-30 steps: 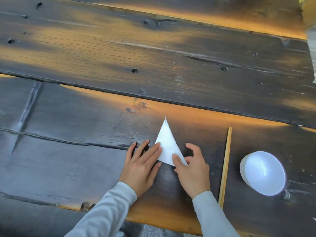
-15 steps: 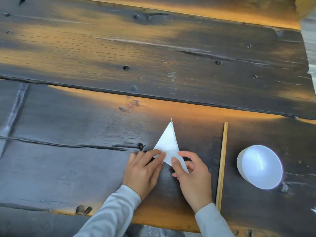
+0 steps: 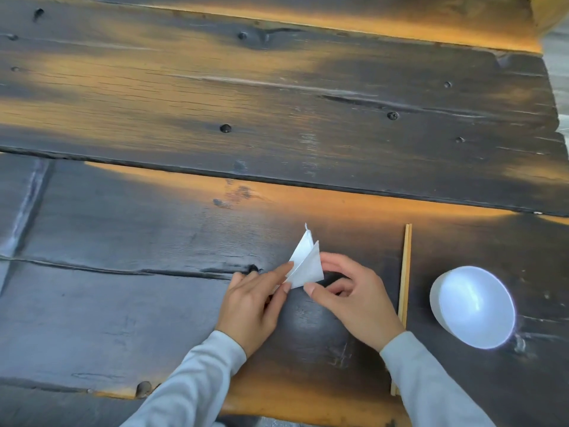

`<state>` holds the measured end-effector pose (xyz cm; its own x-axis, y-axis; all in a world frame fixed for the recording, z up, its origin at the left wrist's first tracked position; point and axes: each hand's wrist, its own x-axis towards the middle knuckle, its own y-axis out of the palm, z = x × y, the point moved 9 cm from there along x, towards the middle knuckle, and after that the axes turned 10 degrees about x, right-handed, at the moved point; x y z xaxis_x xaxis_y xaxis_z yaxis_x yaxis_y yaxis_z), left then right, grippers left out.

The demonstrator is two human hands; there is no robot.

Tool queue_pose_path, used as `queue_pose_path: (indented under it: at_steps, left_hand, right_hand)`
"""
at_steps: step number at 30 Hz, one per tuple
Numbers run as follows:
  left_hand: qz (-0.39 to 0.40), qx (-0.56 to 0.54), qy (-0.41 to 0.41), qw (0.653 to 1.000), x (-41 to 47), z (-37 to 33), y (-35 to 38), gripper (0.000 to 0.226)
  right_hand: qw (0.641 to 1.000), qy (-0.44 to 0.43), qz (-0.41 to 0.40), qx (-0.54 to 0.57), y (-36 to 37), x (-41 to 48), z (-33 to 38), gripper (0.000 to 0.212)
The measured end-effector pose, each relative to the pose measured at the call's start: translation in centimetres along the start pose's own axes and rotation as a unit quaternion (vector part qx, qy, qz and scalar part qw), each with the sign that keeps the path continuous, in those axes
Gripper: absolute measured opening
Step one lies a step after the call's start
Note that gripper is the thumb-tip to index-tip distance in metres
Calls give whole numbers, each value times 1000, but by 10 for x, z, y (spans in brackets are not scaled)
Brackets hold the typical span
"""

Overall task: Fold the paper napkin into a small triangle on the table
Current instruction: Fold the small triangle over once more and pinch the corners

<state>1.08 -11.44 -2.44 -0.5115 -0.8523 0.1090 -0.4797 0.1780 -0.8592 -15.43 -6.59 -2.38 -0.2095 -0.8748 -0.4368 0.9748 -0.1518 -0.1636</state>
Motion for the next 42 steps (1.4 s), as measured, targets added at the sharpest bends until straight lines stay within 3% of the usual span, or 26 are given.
queue_pose_path:
  at_steps: [8, 14, 23, 42]
  left_hand:
    - [109, -84, -72, 988, 7, 10, 10, 41]
    - [117, -96, -100, 983, 17, 14, 12, 31]
    - [132, -94, -113, 980, 16, 11, 15, 27]
    - [113, -100, -152, 977, 6, 10, 14, 21]
  right_hand:
    - [999, 41, 14, 7, -4, 29, -2, 8]
    - [995, 80, 22, -62, -6, 36, -13, 13]
    - [993, 100, 16, -68, -16, 27, -18, 19]
    - [994, 74, -31, -72, -28, 32, -22, 18]
